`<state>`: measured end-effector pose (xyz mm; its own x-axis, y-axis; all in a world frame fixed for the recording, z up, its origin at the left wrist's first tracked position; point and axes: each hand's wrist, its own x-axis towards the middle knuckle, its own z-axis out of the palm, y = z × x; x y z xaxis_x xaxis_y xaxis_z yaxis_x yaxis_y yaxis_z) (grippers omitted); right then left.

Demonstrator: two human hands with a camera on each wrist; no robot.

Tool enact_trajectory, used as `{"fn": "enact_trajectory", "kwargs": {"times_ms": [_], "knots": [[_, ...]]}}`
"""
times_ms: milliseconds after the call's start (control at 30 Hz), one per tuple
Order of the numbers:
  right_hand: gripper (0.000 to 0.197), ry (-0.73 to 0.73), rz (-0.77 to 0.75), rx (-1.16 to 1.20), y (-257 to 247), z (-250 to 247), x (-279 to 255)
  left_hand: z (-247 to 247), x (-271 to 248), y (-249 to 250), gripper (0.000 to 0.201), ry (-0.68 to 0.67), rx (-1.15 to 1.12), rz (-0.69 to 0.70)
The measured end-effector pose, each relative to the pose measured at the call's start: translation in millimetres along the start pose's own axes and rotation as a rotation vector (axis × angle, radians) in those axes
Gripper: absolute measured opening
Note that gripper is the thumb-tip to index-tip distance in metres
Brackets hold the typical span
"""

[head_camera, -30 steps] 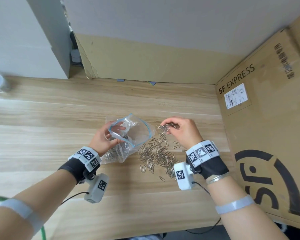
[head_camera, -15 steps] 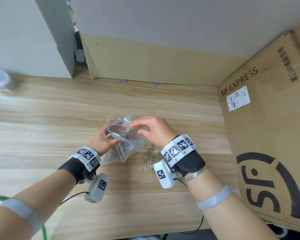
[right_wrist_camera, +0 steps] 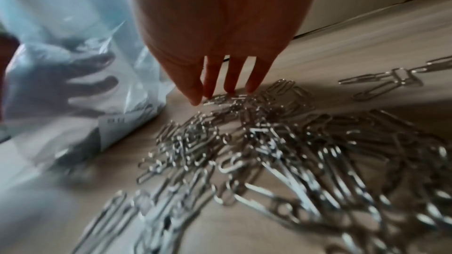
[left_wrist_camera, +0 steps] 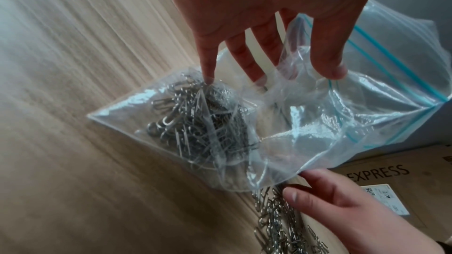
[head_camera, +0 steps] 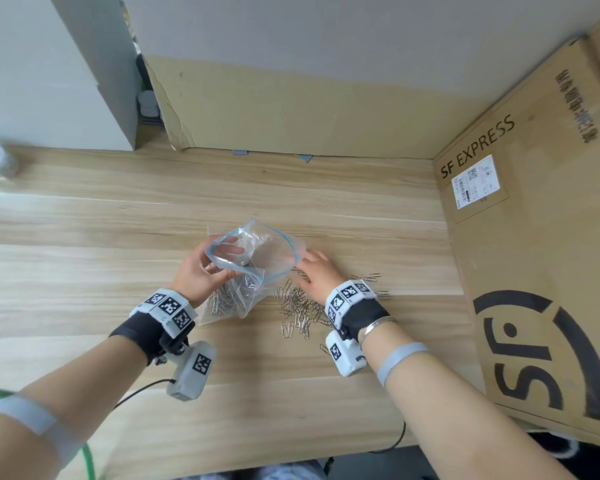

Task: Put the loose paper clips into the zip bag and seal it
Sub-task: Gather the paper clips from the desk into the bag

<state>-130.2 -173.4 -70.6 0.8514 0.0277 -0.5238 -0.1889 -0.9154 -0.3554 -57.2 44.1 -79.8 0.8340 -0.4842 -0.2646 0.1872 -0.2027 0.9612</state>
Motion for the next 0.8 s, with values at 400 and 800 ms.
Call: {"fn": "enact_trajectory", "kwargs": {"times_ms": [400,800], "knots": [[0.028,-0.058,-0.122,-0.098,28.6,11.0,-15.7,-0.3,0.2,-1.0,0.047,0.010,0.003,0.000],[0.022,-0.043,-0.238,-0.192,22.4,22.9,-20.4,5.2,0.9,-1.0,0.047,0.010,-0.024,0.011]]}}
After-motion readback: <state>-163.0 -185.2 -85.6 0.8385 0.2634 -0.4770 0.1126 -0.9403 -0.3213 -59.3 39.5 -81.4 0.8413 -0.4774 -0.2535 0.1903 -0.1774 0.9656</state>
